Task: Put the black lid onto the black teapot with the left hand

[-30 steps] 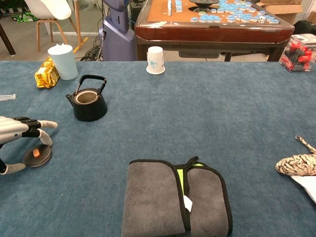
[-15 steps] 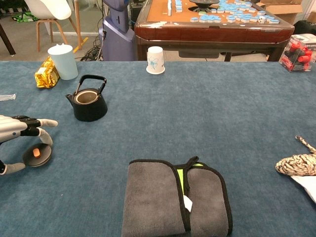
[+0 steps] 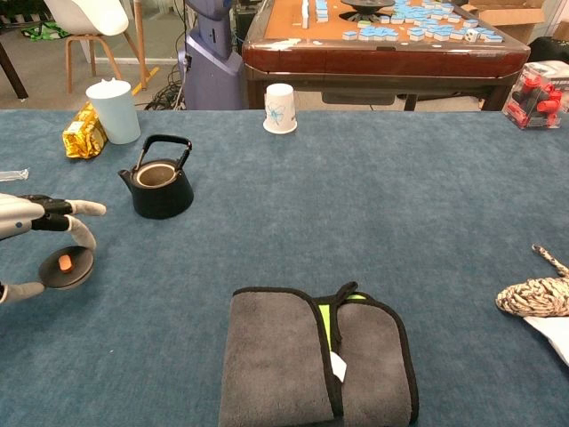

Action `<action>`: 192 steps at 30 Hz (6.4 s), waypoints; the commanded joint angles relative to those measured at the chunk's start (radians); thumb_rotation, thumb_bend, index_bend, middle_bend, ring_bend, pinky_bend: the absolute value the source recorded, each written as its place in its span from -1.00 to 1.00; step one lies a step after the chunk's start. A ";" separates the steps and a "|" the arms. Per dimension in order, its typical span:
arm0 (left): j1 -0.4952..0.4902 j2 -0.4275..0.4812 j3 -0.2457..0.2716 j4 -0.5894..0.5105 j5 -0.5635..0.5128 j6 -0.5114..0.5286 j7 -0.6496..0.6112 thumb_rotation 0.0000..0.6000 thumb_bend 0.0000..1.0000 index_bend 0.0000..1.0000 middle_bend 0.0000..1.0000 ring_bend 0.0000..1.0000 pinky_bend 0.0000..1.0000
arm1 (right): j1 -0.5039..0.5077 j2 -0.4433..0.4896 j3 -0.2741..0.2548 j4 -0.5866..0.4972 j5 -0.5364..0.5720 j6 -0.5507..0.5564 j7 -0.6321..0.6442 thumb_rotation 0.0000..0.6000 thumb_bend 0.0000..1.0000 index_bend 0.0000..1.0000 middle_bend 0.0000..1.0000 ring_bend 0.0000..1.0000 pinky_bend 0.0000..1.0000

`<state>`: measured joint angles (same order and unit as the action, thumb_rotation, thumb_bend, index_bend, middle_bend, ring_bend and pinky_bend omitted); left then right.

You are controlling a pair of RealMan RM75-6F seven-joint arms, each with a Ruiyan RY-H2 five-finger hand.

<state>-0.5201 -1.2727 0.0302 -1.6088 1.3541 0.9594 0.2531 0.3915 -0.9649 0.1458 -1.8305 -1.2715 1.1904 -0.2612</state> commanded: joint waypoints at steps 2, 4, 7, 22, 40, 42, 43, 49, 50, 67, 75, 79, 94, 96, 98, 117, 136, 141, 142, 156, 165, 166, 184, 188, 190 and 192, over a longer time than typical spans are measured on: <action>-0.012 0.031 -0.016 -0.050 -0.015 0.006 0.048 1.00 -0.31 -0.37 -1.00 -1.00 -1.00 | 0.000 0.000 0.000 0.002 -0.003 0.000 0.005 1.00 -0.16 -0.49 -0.93 -0.98 -1.00; -0.019 0.042 -0.025 -0.074 -0.026 0.006 0.069 1.00 -0.31 -0.37 -1.00 -1.00 -1.00 | -0.001 0.001 0.000 0.005 -0.005 0.001 0.010 1.00 -0.17 -0.49 -0.93 -0.98 -1.00; -0.029 0.055 -0.036 -0.106 -0.037 0.008 0.096 1.00 -0.31 -0.37 -1.00 -1.00 -1.00 | -0.003 0.001 -0.001 0.009 -0.006 0.002 0.017 1.00 -0.16 -0.49 -0.93 -0.98 -1.00; -0.095 0.116 -0.097 -0.244 -0.105 -0.002 0.202 1.00 -0.31 -0.37 -1.00 -1.00 -1.00 | -0.008 0.003 0.000 0.023 -0.007 0.003 0.041 1.00 -0.16 -0.49 -0.93 -0.98 -1.00; -0.259 0.106 -0.168 -0.214 -0.281 -0.138 0.230 1.00 -0.31 -0.37 -1.00 -1.00 -1.00 | 0.016 0.002 0.023 0.042 0.035 -0.027 0.041 1.00 -0.17 -0.49 -0.93 -0.98 -1.00; -0.276 0.101 -0.172 -0.201 -0.301 -0.151 0.232 1.00 -0.31 -0.37 -1.00 -1.00 -1.00 | 0.019 0.000 0.026 0.048 0.042 -0.031 0.041 1.00 -0.16 -0.49 -0.93 -0.98 -1.00; -0.288 0.098 -0.174 -0.192 -0.312 -0.160 0.232 1.00 -0.31 -0.37 -1.00 -1.00 -1.00 | 0.022 -0.002 0.028 0.053 0.046 -0.034 0.042 1.00 -0.16 -0.49 -0.93 -0.98 -1.00; -0.344 0.075 -0.189 -0.134 -0.350 -0.208 0.208 1.00 -0.31 -0.37 -1.00 -1.00 -1.00 | 0.036 -0.013 0.039 0.076 0.066 -0.049 0.045 1.00 -0.17 -0.49 -0.93 -0.98 -1.00; -0.352 0.071 -0.191 -0.125 -0.352 -0.215 0.203 1.00 -0.31 -0.37 -1.00 -1.00 -1.00 | 0.038 -0.014 0.040 0.078 0.068 -0.050 0.045 1.00 -0.16 -0.49 -0.93 -0.98 -1.00; -0.486 0.006 -0.216 0.080 -0.329 -0.382 0.057 1.00 -0.31 -0.37 -1.00 -1.00 -1.00 | 0.065 -0.041 0.058 0.126 0.147 -0.072 0.011 1.00 -0.17 -0.49 -0.93 -0.98 -1.00; -0.504 -0.008 -0.223 0.161 -0.260 -0.423 -0.053 1.00 -0.31 -0.37 -1.00 -1.00 -1.00 | 0.079 -0.060 0.062 0.151 0.182 -0.086 -0.007 1.00 -0.16 -0.49 -0.93 -0.98 -1.00; -0.502 -0.005 -0.222 0.186 -0.209 -0.431 -0.112 1.00 -0.31 -0.37 -1.00 -1.00 -1.00 | 0.078 -0.060 0.064 0.140 0.190 -0.074 -0.019 1.00 -0.17 -0.49 -0.93 -0.98 -1.00; -0.520 -0.023 -0.194 0.316 0.017 -0.454 -0.375 1.00 -0.31 -0.37 -1.00 -1.00 -1.00 | 0.037 -0.006 0.070 -0.002 0.209 0.035 -0.083 1.00 -0.17 -0.49 -0.93 -0.98 -1.00; -0.523 -0.024 -0.186 0.336 0.044 -0.452 -0.410 1.00 -0.31 -0.37 -1.00 -1.00 -1.00 | 0.036 -0.005 0.071 -0.010 0.214 0.042 -0.095 1.00 -0.16 -0.49 -0.93 -0.98 -1.00; -0.526 -0.025 -0.175 0.360 0.075 -0.448 -0.450 1.00 -0.31 -0.37 -1.00 -1.00 -1.00 | 0.038 -0.007 0.074 -0.017 0.221 0.048 -0.107 1.00 -0.16 -0.49 -0.93 -0.98 -1.00; -0.555 -0.068 -0.015 0.624 0.316 -0.309 -0.863 1.00 -0.31 -0.36 -1.00 -1.00 -1.00 | 0.042 -0.036 0.072 -0.093 0.259 0.120 -0.231 1.00 -0.17 -0.49 -0.93 -0.98 -1.00; -0.511 -0.051 0.055 0.648 0.329 -0.201 -0.911 1.00 -0.31 -0.36 -1.00 -1.00 -1.00 | 0.070 -0.065 0.069 -0.112 0.259 0.115 -0.274 1.00 -0.17 -0.49 -0.93 -0.98 -1.00; -0.507 -0.062 0.060 0.661 0.321 -0.200 -0.915 1.00 -0.31 -0.36 -1.00 -1.00 -1.00 | 0.075 -0.071 0.068 -0.103 0.264 0.110 -0.278 1.00 -0.16 -0.49 -0.93 -0.98 -1.00; -0.506 -0.067 0.063 0.666 0.321 -0.201 -0.918 1.00 -0.31 -0.36 -1.00 -1.00 -1.00 | 0.077 -0.073 0.068 -0.100 0.266 0.108 -0.277 1.00 -0.16 -0.49 -0.93 -0.98 -1.00; -0.500 -0.101 0.070 0.673 0.311 -0.193 -0.902 1.00 -0.31 -0.36 -1.00 -1.00 -1.00 | 0.079 -0.077 0.060 -0.081 0.253 0.091 -0.248 1.00 -0.17 -0.49 -0.93 -0.98 -1.00; -0.510 -0.110 0.071 0.687 0.306 -0.207 -0.903 1.00 -0.31 -0.36 -1.00 -1.00 -1.00 | 0.079 -0.076 0.060 -0.063 0.256 0.083 -0.236 1.00 -0.17 -0.49 -0.93 -0.98 -1.00; -0.510 -0.110 0.071 0.686 0.305 -0.208 -0.903 1.00 -0.31 -0.37 -1.00 -1.00 -1.00 | 0.080 -0.076 0.060 -0.060 0.256 0.082 -0.233 1.00 -0.17 -0.49 -0.93 -0.98 -1.00; -0.513 -0.138 0.064 0.687 0.287 -0.218 -0.876 1.00 -0.31 -0.51 -1.00 -1.00 -1.00 | 0.073 -0.069 0.059 -0.045 0.247 0.075 -0.202 1.00 -0.16 -0.49 -0.93 -0.98 -1.00; -0.515 -0.152 0.064 0.703 0.286 -0.222 -0.880 1.00 -0.31 -0.51 -1.00 -1.00 -1.00 | 0.073 -0.069 0.057 -0.044 0.246 0.072 -0.201 1.00 -0.16 -0.49 -0.93 -0.98 -1.00; -0.516 -0.156 0.065 0.709 0.286 -0.223 -0.883 1.00 -0.31 -0.52 -1.00 -1.00 -1.00 | 0.072 -0.068 0.057 -0.044 0.247 0.073 -0.200 1.00 -0.16 -0.49 -0.93 -0.98 -1.00; -0.518 -0.156 0.065 0.713 0.287 -0.224 -0.889 1.00 -0.31 -0.53 -1.00 -1.00 -1.00 | 0.070 -0.067 0.057 -0.043 0.248 0.073 -0.198 1.00 -0.16 -0.49 -0.93 -0.98 -1.00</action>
<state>-1.0371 -1.4286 0.0954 -0.8968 1.6406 0.7361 -0.6348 0.4618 -1.0321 0.2026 -1.8730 -1.0230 1.2634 -0.4595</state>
